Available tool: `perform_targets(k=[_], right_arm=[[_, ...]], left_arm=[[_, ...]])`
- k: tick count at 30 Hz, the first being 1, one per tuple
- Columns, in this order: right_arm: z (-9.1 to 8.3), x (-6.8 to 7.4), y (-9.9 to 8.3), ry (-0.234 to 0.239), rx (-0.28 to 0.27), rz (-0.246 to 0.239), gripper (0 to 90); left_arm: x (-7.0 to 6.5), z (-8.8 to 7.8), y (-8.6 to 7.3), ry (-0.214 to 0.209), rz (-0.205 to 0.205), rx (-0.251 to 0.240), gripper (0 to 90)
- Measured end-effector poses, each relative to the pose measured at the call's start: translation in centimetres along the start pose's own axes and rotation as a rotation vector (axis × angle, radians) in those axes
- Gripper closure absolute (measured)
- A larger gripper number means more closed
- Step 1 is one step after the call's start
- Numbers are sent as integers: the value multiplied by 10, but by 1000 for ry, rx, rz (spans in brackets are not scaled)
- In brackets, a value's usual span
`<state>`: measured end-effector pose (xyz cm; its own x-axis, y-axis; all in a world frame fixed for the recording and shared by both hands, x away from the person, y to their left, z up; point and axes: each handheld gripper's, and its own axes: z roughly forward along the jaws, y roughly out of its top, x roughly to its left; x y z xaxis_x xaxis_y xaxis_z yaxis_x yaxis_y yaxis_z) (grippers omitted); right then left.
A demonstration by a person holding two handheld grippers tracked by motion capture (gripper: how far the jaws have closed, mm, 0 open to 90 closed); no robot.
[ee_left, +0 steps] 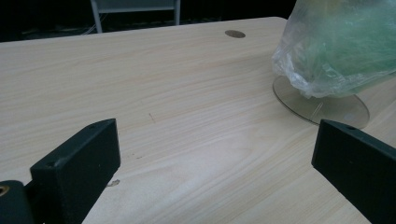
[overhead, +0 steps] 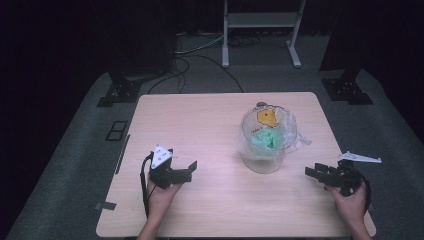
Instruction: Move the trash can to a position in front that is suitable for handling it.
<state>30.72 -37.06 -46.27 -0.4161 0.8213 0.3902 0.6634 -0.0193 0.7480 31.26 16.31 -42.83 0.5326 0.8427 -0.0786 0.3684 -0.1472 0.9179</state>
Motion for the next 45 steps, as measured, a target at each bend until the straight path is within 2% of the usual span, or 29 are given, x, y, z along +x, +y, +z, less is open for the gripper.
perform_targets(k=[3,8,11,14,18,22,29,36,37,45], right_arm=[[1,-1,1,0,0,10,378],[0,-2,6,-29,-16,21,377],[4,-1,14,-53,-7,34,370],[8,0,22,-65,-2,22,370],[15,-1,36,-73,3,11,370],[22,-1,49,-68,-7,26,370],[35,7,65,-72,-2,20,370],[47,17,74,-67,13,-9,380],[50,19,77,-79,18,-17,384],[63,32,89,-86,39,-44,387]], left_arm=[[-1,0,0,-2,1,2,0],[0,-1,0,-10,2,0,0],[0,-3,1,-12,1,-8,0],[0,-4,2,-16,1,-12,0],[1,-3,2,-14,2,-4,0],[2,-2,2,-12,1,1,0],[2,-5,4,-14,3,-7,0],[4,-5,4,-14,-9,-6,0],[5,-5,5,-17,-11,-10,0],[5,-8,7,-20,-22,-20,0]])
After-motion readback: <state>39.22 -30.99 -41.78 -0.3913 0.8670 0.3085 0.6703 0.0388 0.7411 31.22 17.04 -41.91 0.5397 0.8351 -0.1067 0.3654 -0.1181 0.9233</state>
